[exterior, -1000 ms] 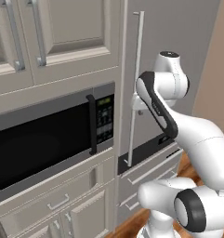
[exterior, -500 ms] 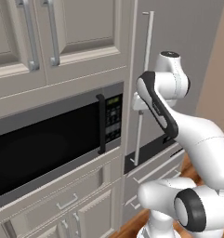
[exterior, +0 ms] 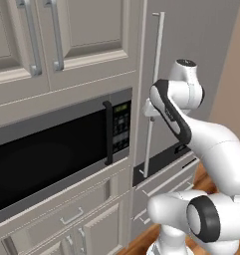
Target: Gather the potato and corn from the fridge and place them on a tray on the dining counter. Then gather the fishs from the fridge and place them on the other tray.
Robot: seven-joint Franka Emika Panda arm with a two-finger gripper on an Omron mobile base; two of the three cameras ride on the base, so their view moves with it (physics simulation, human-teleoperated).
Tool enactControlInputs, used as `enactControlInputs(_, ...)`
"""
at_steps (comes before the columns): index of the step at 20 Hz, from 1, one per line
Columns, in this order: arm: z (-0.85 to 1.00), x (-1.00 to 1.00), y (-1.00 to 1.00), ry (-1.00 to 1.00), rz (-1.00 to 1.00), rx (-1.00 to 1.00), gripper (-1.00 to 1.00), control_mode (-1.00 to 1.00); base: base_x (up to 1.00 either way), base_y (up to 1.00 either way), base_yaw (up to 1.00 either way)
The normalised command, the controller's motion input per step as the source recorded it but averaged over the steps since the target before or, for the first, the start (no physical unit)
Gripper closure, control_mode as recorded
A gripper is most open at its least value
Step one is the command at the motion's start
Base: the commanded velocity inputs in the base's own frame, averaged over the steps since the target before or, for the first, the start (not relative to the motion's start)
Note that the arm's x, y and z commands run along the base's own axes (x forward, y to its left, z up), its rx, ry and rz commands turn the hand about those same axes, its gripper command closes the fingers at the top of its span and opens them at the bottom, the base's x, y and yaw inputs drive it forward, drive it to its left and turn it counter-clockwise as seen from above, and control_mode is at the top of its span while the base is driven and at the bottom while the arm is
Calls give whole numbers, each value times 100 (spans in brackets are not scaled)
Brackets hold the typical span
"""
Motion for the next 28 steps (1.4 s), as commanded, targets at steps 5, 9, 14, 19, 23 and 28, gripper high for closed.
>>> enactControlInputs(5,-11,51,-21,-41,23,6,-100,-100,0,0,0)
enactControlInputs(9,0,46,-14,-23,14,-11,-100,-100,0,0,0)
enactControlInputs(14,0,54,0,0,3,0,-100,-100,0,0,0)
enactControlInputs(19,0,51,4,-1,3,0,-100,-100,0,0,0)
enactControlInputs(23,0,49,2,0,2,0,-100,-100,0,0,0)
enactControlInputs(28,0,46,11,0,0,0,-100,-100,0,0,0)
